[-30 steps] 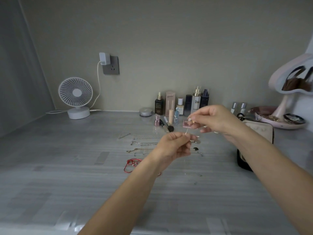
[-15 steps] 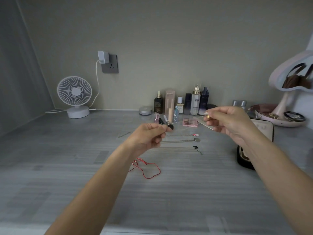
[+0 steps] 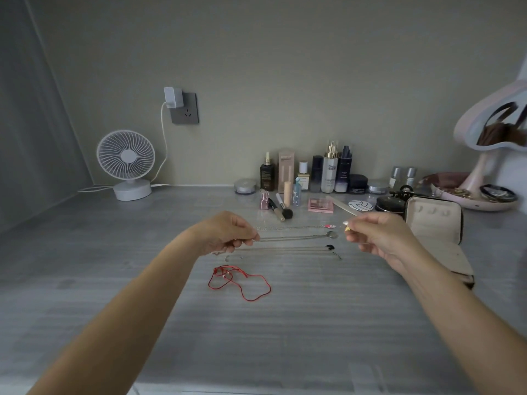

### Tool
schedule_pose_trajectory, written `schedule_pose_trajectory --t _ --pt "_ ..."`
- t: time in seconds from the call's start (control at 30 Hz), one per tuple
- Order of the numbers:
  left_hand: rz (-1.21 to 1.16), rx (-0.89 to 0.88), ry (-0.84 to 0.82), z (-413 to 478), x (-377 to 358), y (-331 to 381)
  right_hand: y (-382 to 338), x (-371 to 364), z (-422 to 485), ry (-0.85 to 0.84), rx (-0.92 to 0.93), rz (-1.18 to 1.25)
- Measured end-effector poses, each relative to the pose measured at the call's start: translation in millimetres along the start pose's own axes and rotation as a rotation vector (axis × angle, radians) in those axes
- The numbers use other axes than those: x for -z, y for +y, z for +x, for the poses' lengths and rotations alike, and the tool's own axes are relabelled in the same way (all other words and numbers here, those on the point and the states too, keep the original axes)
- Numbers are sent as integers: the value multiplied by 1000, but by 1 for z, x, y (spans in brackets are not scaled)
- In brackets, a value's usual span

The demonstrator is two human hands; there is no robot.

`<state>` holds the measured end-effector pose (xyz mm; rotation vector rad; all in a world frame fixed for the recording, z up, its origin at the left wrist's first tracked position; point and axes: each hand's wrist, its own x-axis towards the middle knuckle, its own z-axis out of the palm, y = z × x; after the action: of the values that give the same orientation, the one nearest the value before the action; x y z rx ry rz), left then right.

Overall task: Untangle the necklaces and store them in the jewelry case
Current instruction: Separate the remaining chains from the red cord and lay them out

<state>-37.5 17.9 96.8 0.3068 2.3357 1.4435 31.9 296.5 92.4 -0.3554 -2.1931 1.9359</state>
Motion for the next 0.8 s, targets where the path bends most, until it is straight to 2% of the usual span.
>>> schedule_pose_trajectory --t 0.13,0.23,0.33,0.53,0.8 --pt "-28 -6 70 6 -10 -3 20 1 5 28 -51 -42" --pt "18 31 28 9 -14 -11 30 1 5 19 -62 -117" --pt "122 87 -19 12 -18 -19 39 2 7 1 -70 -228" --pt "514 60 43 19 -26 -23 54 2 13 14 -25 -393" --pt "615 24 32 25 -20 -29 59 -1 17 16 32 -543"
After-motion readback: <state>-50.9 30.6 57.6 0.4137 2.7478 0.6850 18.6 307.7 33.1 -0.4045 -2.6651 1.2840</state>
